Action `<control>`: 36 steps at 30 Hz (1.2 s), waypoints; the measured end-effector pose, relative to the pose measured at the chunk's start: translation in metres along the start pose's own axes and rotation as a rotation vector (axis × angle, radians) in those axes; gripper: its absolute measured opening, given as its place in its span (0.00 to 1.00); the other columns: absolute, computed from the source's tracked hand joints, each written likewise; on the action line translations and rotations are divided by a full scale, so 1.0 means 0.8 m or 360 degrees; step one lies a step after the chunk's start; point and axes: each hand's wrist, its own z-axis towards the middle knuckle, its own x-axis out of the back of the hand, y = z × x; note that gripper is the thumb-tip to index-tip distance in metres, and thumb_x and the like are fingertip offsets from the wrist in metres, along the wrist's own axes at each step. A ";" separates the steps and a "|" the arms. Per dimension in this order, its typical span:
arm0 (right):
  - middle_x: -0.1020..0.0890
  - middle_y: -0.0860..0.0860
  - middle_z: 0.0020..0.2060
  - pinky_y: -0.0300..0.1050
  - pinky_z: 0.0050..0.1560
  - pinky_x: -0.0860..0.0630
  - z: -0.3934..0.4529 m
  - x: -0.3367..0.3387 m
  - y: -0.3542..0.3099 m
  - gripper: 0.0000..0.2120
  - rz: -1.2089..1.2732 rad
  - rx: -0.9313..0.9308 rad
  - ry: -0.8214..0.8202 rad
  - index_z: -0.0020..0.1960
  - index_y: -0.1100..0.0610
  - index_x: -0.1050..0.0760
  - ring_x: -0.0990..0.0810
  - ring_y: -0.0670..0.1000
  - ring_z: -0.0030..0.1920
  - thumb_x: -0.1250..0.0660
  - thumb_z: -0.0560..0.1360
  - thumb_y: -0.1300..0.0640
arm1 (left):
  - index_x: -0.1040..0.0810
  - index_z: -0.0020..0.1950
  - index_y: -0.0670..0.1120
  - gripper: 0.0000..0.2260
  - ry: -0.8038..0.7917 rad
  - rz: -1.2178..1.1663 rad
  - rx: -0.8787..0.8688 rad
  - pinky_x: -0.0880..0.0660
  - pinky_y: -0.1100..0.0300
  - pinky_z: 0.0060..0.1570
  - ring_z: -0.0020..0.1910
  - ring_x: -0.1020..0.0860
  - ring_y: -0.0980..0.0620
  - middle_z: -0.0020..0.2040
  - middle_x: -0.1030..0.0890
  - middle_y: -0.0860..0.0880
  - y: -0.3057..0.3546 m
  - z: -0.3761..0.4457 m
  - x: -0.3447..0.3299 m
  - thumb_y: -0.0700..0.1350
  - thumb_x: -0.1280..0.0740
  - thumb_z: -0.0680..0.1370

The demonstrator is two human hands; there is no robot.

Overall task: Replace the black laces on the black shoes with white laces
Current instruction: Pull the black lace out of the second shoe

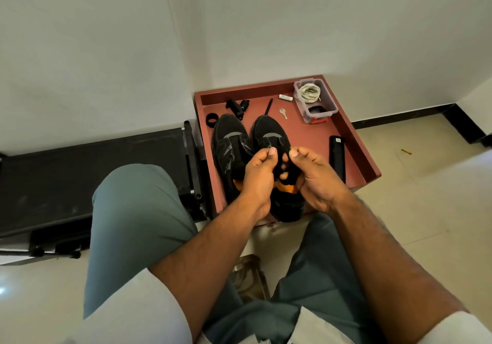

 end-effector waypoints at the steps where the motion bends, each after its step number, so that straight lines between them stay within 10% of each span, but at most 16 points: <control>1: 0.24 0.53 0.36 0.42 0.36 0.24 0.002 0.001 0.002 0.11 -0.0073 0.0003 0.0001 0.44 0.59 0.26 0.26 0.48 0.33 0.43 0.82 0.58 | 0.24 0.42 0.49 0.13 0.0059 -0.0045 0.0009 0.30 0.64 0.29 0.27 0.30 0.58 0.33 0.25 0.52 -0.002 0.005 -0.007 0.47 0.42 0.84; 5: 0.21 0.52 0.37 0.40 0.34 0.26 0.013 0.009 0.008 0.11 -0.0200 0.0025 0.0137 0.43 0.57 0.27 0.24 0.48 0.36 0.43 0.82 0.58 | 0.22 0.44 0.47 0.12 0.0316 -0.0041 0.0012 0.28 0.63 0.32 0.33 0.26 0.57 0.36 0.23 0.51 -0.015 0.027 -0.034 0.47 0.42 0.84; 9: 0.21 0.63 0.55 0.45 0.56 0.23 0.033 0.026 0.001 0.10 -0.0134 0.0176 0.0166 0.43 0.61 0.26 0.20 0.56 0.56 0.43 0.81 0.62 | 0.20 0.47 0.48 0.11 0.0287 -0.0170 0.0085 0.26 0.65 0.40 0.42 0.21 0.57 0.41 0.20 0.51 -0.015 0.047 -0.053 0.46 0.41 0.83; 16: 0.20 0.50 0.59 0.45 0.58 0.33 0.070 0.066 -0.027 0.10 -0.0239 0.0204 0.0377 0.52 0.57 0.22 0.23 0.42 0.58 0.42 0.81 0.61 | 0.23 0.41 0.48 0.13 0.0160 0.0035 0.0159 0.28 0.58 0.46 0.46 0.24 0.51 0.42 0.21 0.49 -0.001 0.096 -0.090 0.48 0.41 0.83; 23: 0.19 0.50 0.59 0.60 0.72 0.41 0.111 0.136 -0.055 0.15 -0.0242 0.0199 0.0359 0.64 0.55 0.24 0.26 0.52 0.67 0.39 0.79 0.56 | 0.20 0.41 0.49 0.16 0.0020 0.0923 -0.0039 0.24 0.49 0.52 0.47 0.21 0.47 0.44 0.18 0.47 0.014 0.156 -0.115 0.57 0.41 0.78; 26: 0.17 0.52 0.56 0.57 0.70 0.35 0.138 0.165 -0.081 0.14 -0.0384 0.0239 0.0325 0.62 0.53 0.23 0.23 0.53 0.63 0.38 0.79 0.54 | 0.21 0.40 0.48 0.10 -0.0102 0.1013 -0.0051 0.27 0.60 0.39 0.36 0.25 0.53 0.36 0.22 0.50 0.028 0.192 -0.121 0.46 0.35 0.80; 31: 0.18 0.51 0.40 0.40 0.46 0.24 0.197 0.200 -0.111 0.13 -0.0662 0.0297 0.0408 0.55 0.68 0.24 0.20 0.48 0.43 0.42 0.82 0.60 | 0.19 0.55 0.41 0.11 -0.0204 0.1650 -0.0163 0.25 0.59 0.48 0.47 0.22 0.50 0.51 0.18 0.46 0.031 0.258 -0.128 0.46 0.31 0.77; 36: 0.21 0.53 0.44 0.49 0.55 0.30 0.252 0.228 -0.118 0.11 -0.1098 0.0275 0.0387 0.46 0.58 0.20 0.24 0.51 0.48 0.40 0.80 0.57 | 0.23 0.58 0.40 0.13 -0.0483 0.2660 -0.0091 0.24 0.55 0.49 0.54 0.21 0.43 0.58 0.21 0.41 0.017 0.298 -0.120 0.44 0.29 0.76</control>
